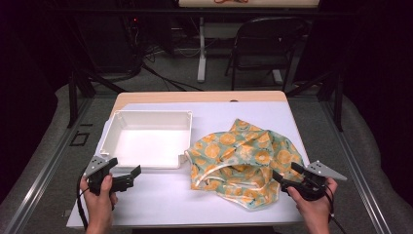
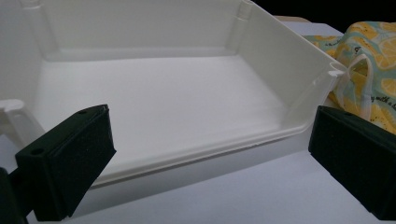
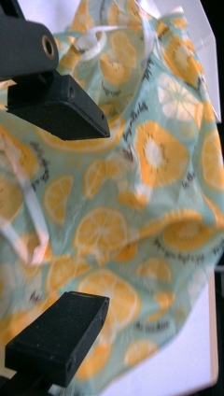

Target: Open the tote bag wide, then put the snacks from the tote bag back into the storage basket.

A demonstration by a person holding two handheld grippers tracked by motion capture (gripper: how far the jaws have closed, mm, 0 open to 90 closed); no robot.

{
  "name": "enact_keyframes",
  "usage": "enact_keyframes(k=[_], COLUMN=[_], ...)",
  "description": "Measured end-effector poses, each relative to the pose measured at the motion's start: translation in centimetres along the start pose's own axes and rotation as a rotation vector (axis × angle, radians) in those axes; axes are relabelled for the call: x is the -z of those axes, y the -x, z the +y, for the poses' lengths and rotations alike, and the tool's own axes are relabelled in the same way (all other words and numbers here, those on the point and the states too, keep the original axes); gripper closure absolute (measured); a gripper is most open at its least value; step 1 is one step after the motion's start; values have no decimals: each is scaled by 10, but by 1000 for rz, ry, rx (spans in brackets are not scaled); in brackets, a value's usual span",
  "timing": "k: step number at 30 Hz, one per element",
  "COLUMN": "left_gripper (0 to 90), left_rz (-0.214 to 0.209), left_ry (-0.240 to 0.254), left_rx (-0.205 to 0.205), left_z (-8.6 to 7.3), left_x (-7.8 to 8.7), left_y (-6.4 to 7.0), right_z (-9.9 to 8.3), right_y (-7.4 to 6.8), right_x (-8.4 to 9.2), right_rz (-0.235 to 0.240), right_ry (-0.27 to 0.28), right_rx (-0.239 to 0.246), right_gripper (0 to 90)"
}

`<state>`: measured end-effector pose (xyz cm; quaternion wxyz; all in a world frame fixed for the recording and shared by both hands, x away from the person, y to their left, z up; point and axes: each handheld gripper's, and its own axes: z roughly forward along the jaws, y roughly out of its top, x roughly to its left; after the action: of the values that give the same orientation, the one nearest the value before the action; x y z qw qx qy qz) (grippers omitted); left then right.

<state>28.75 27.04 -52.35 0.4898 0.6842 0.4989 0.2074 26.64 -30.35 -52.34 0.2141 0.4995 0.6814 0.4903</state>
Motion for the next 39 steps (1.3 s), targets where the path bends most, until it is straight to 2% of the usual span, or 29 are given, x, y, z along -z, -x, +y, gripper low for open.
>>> enact_keyframes(k=[1, 2, 3, 4, 5, 6, 8, 9, 10, 11, 13, 14, 15, 16, 17, 19, 20, 21, 22, 23, 24, 29, 33, 39], left_gripper=[2, 2, 2, 2, 2, 2, 2, 2, 3, 3, 3, 3, 3, 3, 3, 6, 6, 8, 8, 12, 14, 24, 48, 95], left_rz=[0, -8, -8, -9, -19, -19, -42, -52, -64, -83, -128, -142, -152, -167, -182, -202, -213, -226, -234, -255, -255, -297, -308, -347], left_ry=[0, 19, 19, 22, 27, 27, 39, 34, 28, 23, 8, -9, -15, -15, -16, -24, -31, -35, -41, -47, -47, -70, -81, -71], left_rx=[0, 7, 7, -5, -29, -29, -53, -67, -80, -90, -117, -140, -166, -180, -189, -201, -203, -207, -217, -237, -237, -293, -295, -309], left_z=[0, 0, 0, 1, 2, 2, 3, 4, 5, 5, 7, 9, 11, 14, 17, 24, 27, 30, 33, 38, 38, 50, 51, 50], left_x=[0, 0, 0, 0, -2, -2, -5, -7, -10, -12, -19, -23, -26, -29, -31, -39, -43, -48, -52, -60, -60, -76, -84, -86], left_y=[0, 4, 4, 8, 18, 18, 30, 37, 44, 51, 66, 73, 80, 87, 93, 104, 109, 115, 122, 135, 135, 165, 180, 200], right_z=[0, 0, 0, 1, 2, 3, 5, 5, 6, 7, 10, 10, 12, 15, 20, 26, 26, 32, 32, 38, 41, 53, 59, 68], right_y=[0, -6, -6, -10, -18, -22, -26, -26, -26, -25, -23, -23, -23, -23, -23, -25, -25, -25, -25, -24, -24, -27, -30, -38], right_x=[0, -8, -8, -12, -19, -23, -27, -27, -30, -30, -28, -28, -26, -24, -20, -16, -16, -13, -13, -11, -10, -11, -14, -18], right_rz=[0, 32, 32, 43, 53, 51, 30, 30, 14, 6, 20, 20, 23, 20, 21, 21, 21, 32, 32, 41, 47, 71, 88, 125], right_ry=[0, -16, -16, -23, -42, -44, -64, -64, -83, -85, -66, -66, -55, -45, -9, 27, 27, 67, 67, 91, 96, 129, 140, 157], right_rx=[0, 2, 2, 2, 14, 16, 20, 20, 10, -1, -26, -26, -22, -12, -14, -11, -11, -20, -20, -23, -15, -12, -8, 11], right_gripper=[147, 142, 142, 141, 146, 175, 393, 393, 642, 722, 848, 848, 889, 898, 900, 900, 900, 900, 900, 900, 900, 900, 900, 900])
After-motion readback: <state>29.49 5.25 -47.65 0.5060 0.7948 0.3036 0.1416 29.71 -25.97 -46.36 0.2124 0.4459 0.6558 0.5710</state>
